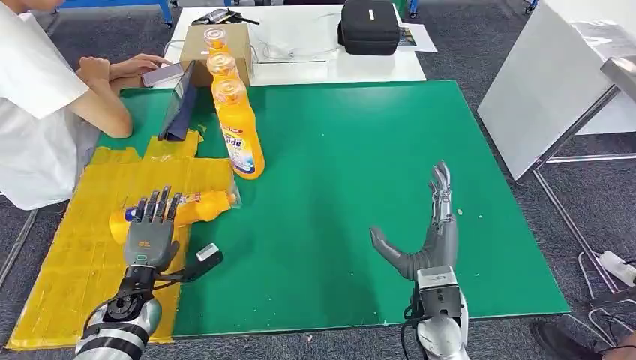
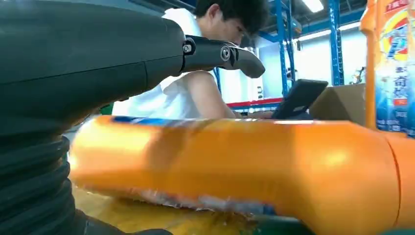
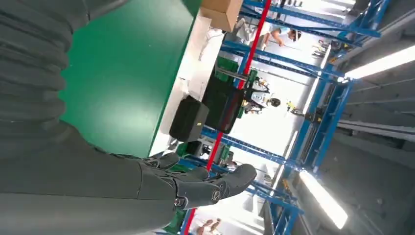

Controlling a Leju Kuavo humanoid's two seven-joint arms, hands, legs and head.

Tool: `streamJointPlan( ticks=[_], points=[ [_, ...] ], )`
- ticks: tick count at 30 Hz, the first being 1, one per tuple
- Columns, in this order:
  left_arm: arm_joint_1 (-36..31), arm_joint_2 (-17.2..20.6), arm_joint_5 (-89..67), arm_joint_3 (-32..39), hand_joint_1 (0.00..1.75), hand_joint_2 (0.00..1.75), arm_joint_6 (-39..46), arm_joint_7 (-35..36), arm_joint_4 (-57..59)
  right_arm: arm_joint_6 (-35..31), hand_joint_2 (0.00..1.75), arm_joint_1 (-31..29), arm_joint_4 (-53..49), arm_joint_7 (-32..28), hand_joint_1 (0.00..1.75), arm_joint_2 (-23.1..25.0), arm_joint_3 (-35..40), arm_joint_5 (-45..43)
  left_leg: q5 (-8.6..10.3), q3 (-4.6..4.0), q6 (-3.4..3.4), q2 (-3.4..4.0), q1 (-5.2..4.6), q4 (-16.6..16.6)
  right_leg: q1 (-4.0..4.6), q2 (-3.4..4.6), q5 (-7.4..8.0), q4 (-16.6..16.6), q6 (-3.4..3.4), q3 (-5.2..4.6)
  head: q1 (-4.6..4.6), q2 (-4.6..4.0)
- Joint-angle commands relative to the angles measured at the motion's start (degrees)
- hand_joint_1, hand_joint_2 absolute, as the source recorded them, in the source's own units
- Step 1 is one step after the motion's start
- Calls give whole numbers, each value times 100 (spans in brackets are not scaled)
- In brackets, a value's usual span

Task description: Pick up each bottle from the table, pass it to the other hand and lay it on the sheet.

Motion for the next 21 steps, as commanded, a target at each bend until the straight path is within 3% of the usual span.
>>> streamJointPlan(
  ticks=[1, 4, 8, 11, 13, 15, 21],
  points=[
    [-140, -267, 89, 47, 0, 175, -9, -96, 376, 67, 175, 18, 199, -56, 0, -50, -156, -45, -10, 27, -7, -11, 10, -2, 7, 6, -11, -6, -14, 32, 0, 0],
    [-78, -321, 345, 92, 0, 175, -9, -308, 272, 70, 175, 43, 224, -64, 0, -38, -191, -9, -12, 29, -8, -8, 10, -3, 8, 10, -11, -6, -15, 33, 2, 0],
    [154, -620, 1227, 315, 0, 175, -9, -1217, -200, 32, 175, 201, 128, -92, 0, -8, -318, 56, -5, 11, -4, -7, 5, -3, 3, 4, -5, -5, -8, 15, 0, 0],
    [316, -596, 2638, -174, 0, 175, -107, -1946, -471, 46, 175, 314, 29, -120, 0, 11, -426, 120, -16, 27, -7, -10, 11, 2, 9, 8, -15, -4, -14, 34, 0, 0],
    [806, -393, 4336, -701, 0, 175, -1088, -2774, -1592, 145, 175, 339, -13, -152, 0, -6, -496, 97, -20, 30, -8, -13, 11, 5, 8, 7, -19, -1, -16, 37, 0, 0],
    [1368, -325, 5314, -729, 0, 175, -1715, -3288, -2590, 328, 175, 349, -6, -106, 0, -57, -541, 25, -22, 20, -7, 0, 12, 10, 9, 19, -17, 2, -15, 25, 0, 0],
    [2123, -359, 7728, -444, 0, 175, -3466, -3340, -4066, 1256, 175, 730, 15, 60, 0, -109, -1083, -579, -29, 18, -12, 0, 12, 7, 11, 15, -17, -2, -14, 20, 0, 0]
  ],
)
